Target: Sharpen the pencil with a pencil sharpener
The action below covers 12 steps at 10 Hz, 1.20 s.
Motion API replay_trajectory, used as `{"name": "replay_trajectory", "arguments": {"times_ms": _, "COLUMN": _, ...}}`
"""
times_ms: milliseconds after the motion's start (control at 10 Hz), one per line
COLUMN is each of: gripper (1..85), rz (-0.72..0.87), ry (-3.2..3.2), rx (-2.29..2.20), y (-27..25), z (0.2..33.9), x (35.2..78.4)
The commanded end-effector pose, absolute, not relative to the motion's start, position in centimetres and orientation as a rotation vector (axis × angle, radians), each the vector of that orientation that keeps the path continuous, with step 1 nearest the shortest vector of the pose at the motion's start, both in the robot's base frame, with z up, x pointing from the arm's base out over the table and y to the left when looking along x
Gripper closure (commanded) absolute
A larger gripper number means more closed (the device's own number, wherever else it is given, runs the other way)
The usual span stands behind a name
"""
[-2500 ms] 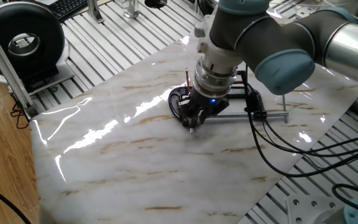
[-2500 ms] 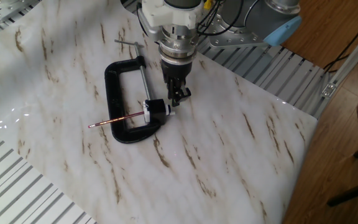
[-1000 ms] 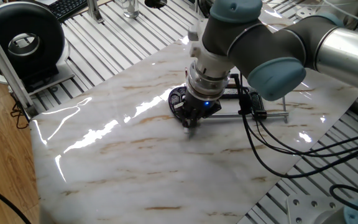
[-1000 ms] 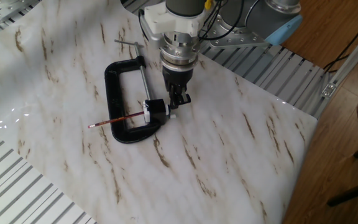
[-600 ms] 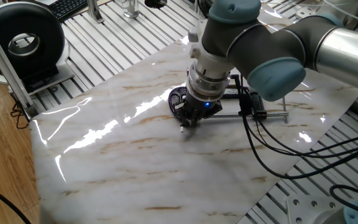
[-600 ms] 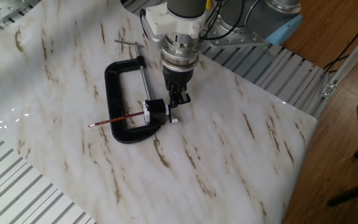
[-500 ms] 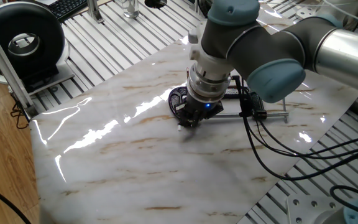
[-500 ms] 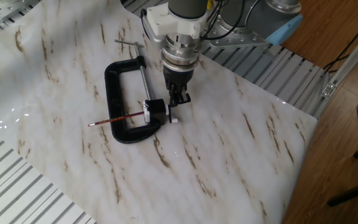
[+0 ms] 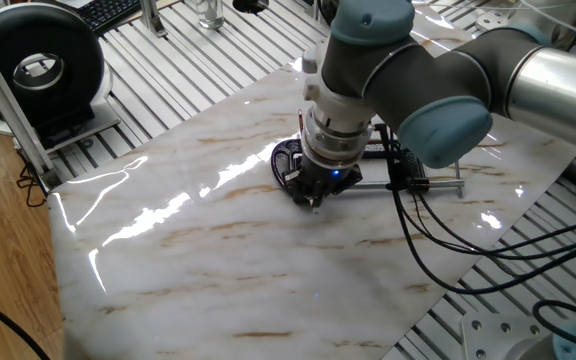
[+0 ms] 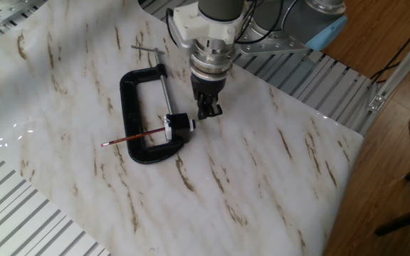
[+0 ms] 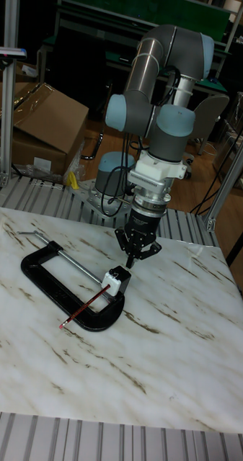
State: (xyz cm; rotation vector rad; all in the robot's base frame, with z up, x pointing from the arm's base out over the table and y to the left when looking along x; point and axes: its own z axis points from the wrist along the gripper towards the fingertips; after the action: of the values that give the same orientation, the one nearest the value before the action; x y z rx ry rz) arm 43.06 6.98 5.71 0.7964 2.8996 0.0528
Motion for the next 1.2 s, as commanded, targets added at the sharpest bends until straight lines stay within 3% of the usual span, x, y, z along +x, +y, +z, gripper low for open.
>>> {"name": "replay_trajectory", "arguments": {"times_ms": 0, "gripper": 76.7, "rz": 0.069, "ry": 2.900, "rx": 0.808, "y": 7.4, "z": 5.7, "x": 42.7}}
{"name": "replay_trajectory", "arguments": {"times_ms": 100, "gripper": 72.7, "rz": 0.083, "ry": 2.889, "rx": 0.784, "y": 7.3, "z": 5.5, "x": 43.0}}
{"name": "replay_trajectory", "arguments": {"times_ms": 200, "gripper": 56.0, "rz": 0.108, "ry": 2.892, "rx": 0.756, "y": 7.5, "z": 5.4, "x": 43.1}}
{"name": "replay_trajectory", "arguments": {"times_ms": 1100, "gripper": 51.0, "rz": 0.085, "ry": 2.900, "rx": 0.714, "y": 7.1, "z": 4.5, "x": 42.7}}
